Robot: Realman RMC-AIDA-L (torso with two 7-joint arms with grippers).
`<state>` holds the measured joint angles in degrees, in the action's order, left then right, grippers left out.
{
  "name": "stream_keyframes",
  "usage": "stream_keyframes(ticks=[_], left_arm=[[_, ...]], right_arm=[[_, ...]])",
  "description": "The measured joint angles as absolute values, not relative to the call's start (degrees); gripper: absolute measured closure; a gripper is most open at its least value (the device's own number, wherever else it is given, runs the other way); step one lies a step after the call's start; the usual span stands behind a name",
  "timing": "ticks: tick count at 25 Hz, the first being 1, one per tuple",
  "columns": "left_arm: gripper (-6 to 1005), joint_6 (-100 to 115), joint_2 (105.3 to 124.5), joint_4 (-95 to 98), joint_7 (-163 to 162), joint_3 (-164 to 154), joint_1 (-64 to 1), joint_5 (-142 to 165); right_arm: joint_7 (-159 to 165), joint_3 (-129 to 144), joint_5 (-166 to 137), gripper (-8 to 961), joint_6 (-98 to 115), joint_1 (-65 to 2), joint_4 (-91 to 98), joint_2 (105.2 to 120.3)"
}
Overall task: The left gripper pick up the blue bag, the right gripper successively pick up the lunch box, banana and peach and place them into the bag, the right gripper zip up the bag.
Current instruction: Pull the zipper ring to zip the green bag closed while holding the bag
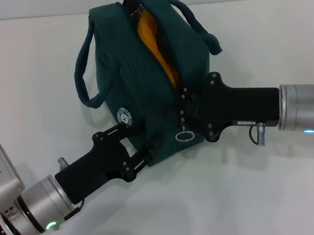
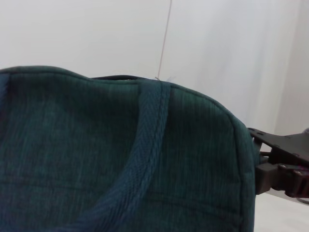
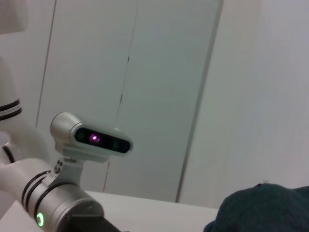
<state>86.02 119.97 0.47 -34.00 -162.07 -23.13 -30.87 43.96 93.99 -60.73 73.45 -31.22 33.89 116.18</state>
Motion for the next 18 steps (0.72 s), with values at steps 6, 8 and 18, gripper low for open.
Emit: stream_keyframes(ticks=[6,8,18], left_arm=[[553,85.91,119.95,0.81,-34.99,-162.07,-23.18,-32.20],[589,85.89,119.92,0.87,-35.09,-162.07,-23.19,-32.65],[885,85.86,119.73,0.45,-34.42,-162.54,-23.64,-32.42]], right_arm=[[43.80,94.19,-58.61,861,73.67,-30.68,33.36,116.19],[43.78,94.44,-58.28,858,73.59,-30.62,33.32,116.19],[44.61,94.58,-58.27,741,75.60,-27.76,33.85,115.75]])
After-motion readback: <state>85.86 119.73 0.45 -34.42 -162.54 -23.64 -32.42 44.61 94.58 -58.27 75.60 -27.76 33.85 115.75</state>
